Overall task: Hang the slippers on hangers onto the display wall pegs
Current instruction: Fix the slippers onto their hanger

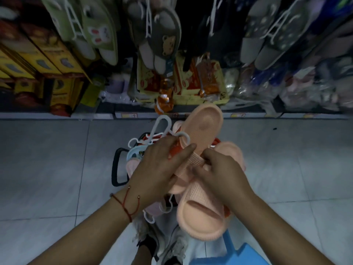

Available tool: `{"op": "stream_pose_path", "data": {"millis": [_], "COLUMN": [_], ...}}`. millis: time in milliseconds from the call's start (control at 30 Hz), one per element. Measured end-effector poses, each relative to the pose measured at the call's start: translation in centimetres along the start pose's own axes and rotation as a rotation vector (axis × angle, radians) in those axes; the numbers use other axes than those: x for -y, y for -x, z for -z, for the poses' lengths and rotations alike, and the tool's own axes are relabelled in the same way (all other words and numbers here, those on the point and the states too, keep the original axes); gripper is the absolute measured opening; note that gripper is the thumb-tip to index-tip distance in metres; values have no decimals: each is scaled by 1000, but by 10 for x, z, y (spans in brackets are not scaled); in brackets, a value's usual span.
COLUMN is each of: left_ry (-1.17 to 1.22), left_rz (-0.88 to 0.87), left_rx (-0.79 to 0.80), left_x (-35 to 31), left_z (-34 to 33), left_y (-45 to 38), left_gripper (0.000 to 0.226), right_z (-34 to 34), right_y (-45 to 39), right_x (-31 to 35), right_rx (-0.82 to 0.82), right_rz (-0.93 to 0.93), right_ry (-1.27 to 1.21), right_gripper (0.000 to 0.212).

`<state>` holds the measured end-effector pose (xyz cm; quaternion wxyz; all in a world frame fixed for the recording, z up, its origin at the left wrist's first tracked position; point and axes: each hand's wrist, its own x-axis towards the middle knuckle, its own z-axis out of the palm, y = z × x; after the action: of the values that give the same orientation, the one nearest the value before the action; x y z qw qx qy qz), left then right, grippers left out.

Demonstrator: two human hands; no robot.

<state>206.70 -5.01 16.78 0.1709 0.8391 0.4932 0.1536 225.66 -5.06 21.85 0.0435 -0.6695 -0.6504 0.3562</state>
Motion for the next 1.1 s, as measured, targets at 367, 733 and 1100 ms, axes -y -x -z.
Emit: {"op": "stream_pose_path", "data": {"millis": [367, 733, 1100], "left_ry": [-33, 1376, 1941], "left_rz": [-115, 376, 768], "left_rx": [-417, -492, -251], "left_x": [-139, -245, -211], "left_z": [235, 341, 433], "left_y": [-5, -14, -13], "left_gripper": [57, 33, 85], "right_z": [187, 251, 229], "right_y": [120, 203, 224], "right_x": [100, 174, 233], "right_rx": [-527, -716, -740], "right_rz": [209, 387, 424], "right_ry": [-286, -267, -173], "right_gripper": [22, 16, 17]}}
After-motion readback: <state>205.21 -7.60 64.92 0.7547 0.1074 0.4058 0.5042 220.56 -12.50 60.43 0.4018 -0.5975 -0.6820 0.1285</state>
